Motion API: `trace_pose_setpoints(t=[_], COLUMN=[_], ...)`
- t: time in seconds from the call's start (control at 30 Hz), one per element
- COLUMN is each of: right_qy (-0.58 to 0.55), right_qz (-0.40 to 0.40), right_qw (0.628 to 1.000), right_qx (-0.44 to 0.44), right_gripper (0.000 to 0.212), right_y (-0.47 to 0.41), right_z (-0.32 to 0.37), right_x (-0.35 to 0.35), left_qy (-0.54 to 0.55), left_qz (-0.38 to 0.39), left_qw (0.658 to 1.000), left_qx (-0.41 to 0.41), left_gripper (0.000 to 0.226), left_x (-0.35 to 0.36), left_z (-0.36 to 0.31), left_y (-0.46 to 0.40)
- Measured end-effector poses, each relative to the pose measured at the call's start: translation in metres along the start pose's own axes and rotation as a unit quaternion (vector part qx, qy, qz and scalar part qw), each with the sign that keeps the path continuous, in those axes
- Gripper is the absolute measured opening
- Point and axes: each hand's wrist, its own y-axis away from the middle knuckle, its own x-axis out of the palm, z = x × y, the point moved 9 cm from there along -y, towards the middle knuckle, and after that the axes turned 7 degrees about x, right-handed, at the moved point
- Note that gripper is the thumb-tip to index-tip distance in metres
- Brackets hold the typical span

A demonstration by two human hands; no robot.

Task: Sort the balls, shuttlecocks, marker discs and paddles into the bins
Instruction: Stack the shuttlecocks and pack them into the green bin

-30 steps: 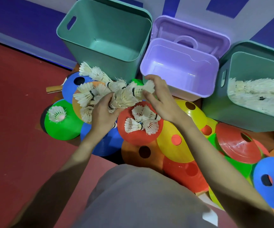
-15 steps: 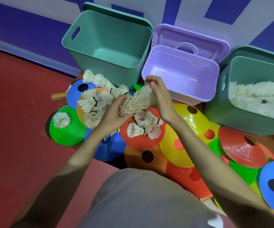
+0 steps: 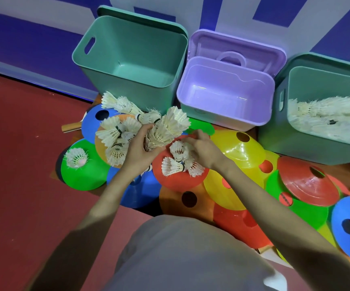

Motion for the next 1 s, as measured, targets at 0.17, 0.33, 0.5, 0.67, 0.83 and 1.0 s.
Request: trace_pose_setpoints(t=[0.17, 0.33, 0.5, 0.67, 0.83, 1.0], right_qy=[0.058, 0.054, 0.039, -0.054, -0.229, -0.317], right_qz=[-0.036, -0.025, -0.061, -0.166, -0.39, -0.532], right_qw=[0.998, 0.998, 0.997, 0.985, 0.882, 0.772], right_qx=[-0.015, -0.028, -0.032, 0.003, 0.131, 0.144], right_gripper=[0.029, 0.012, 0.003, 0.006, 0.005, 0.004], right_y=[0.002, 0.011, 0.029, 0.06, 0.123, 0.175], right_z=[0.006, 0.004, -0.012, -0.041, -0.092, -0.111], right_x=[-0.017, -0.036, -0.055, -0.082, -0.116, -0.153], left_qy=[0.002, 0.001, -0.008, -0.011, -0.036, -0.099], left_qz=[0.013, 0.047, 0.066, 0.109, 0.138, 0.155], left_qw=[1.0, 0.999, 0.997, 0.993, 0.988, 0.979], left_qx=[0.005, 0.012, 0.034, 0.05, 0.064, 0.092], left_gripper=[0.052, 0.055, 0.054, 0.051, 0.052, 0.054], left_x=[0.004, 0.013, 0.026, 0.046, 0.068, 0.099], left_z=[-0.006, -0.013, -0.027, -0.032, -0.044, -0.065], left_y=[0.0, -0.004, -0.011, -0.022, -0.028, -0.038])
